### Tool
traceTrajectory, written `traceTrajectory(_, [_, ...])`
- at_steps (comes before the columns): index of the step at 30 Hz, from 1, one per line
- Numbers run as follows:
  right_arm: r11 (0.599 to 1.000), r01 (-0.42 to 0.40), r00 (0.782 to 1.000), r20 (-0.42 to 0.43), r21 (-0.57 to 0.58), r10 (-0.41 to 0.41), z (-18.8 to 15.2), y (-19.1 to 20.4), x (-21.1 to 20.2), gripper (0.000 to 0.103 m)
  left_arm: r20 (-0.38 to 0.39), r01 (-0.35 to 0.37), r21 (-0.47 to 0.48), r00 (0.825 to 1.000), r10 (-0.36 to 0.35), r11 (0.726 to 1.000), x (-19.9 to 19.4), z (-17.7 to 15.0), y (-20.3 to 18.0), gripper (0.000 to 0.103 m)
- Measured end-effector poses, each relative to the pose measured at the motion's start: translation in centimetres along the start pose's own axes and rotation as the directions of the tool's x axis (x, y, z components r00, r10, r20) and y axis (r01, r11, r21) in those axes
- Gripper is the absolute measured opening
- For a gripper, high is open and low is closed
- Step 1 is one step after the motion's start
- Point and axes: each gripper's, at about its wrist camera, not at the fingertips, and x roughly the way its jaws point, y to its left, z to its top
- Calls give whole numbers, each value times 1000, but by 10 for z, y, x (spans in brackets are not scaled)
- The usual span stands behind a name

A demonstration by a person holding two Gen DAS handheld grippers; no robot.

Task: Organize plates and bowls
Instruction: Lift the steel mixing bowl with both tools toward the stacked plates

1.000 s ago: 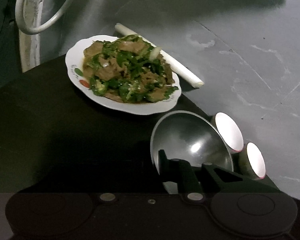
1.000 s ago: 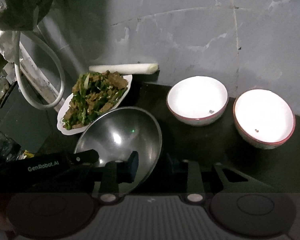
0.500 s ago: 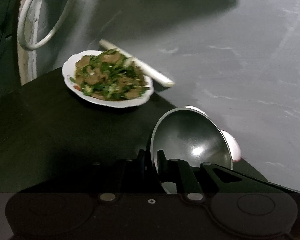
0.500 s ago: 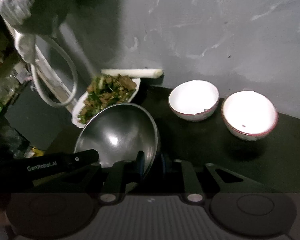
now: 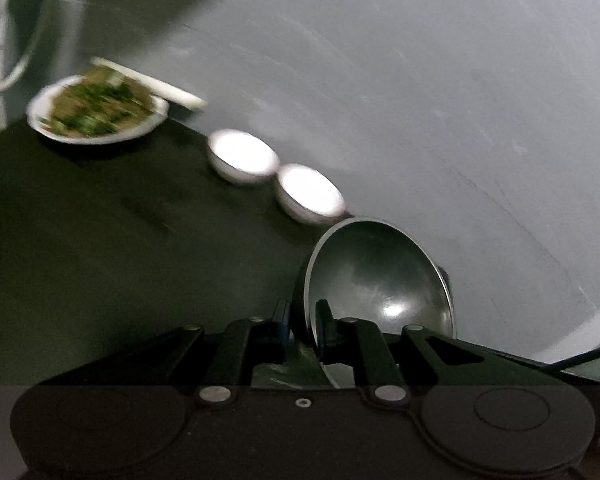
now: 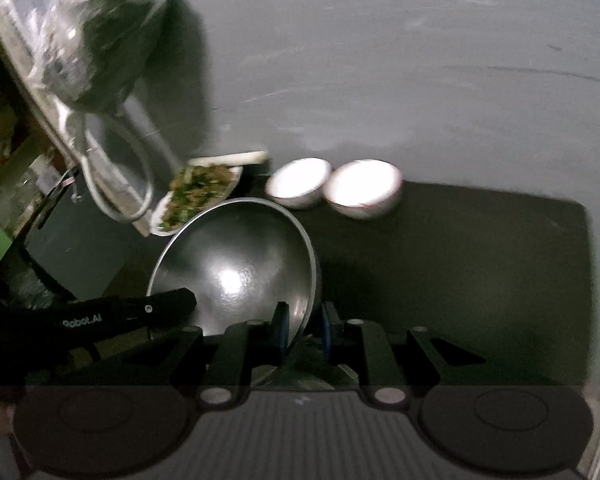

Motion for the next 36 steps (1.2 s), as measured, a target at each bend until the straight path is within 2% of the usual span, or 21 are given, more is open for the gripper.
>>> traceTrajectory(6, [993,79,997,1,87,-80,-15,-56,-39,18,-82,43,51,996,-39,998,37,-20,-54,14])
traceTrajectory(10, [984,120,993,-4,131,-120,-18,-92,-54,18,-122,40,82,992,-29,996,61,-30,-82,14])
traceTrajectory(15, [975,147,989,-27,168,-144,-19,-131,-57,18,-159,-8,104,987,25,995,90,-39,-104,13])
traceTrajectory(19, [975,143,989,-53,170,-135,-16,-152,-45,18,-160,-59,106,984,76,993,100,-40,-110,13])
traceTrajectory(26, [988,94,993,-85,124,-84,-12,-162,-24,18,-152,-148,75,976,159,986,110,-38,-104,15])
traceTrajectory(30, [994,65,996,-74,87,-58,-7,-160,-18,19,-133,-178,76,973,186,981,109,-38,-104,16])
traceTrajectory(31, [995,57,996,-72,80,-52,-6,-160,-18,19,-124,-191,72,972,199,979,107,-39,-104,23])
traceTrajectory(34, [997,36,997,-68,72,-31,-4,-161,-18,23,-100,-231,54,967,235,972,98,-40,-106,31])
traceTrajectory(36, [998,36,998,-54,61,-33,-5,-160,-21,32,-83,-251,65,963,256,966,92,-40,-112,37])
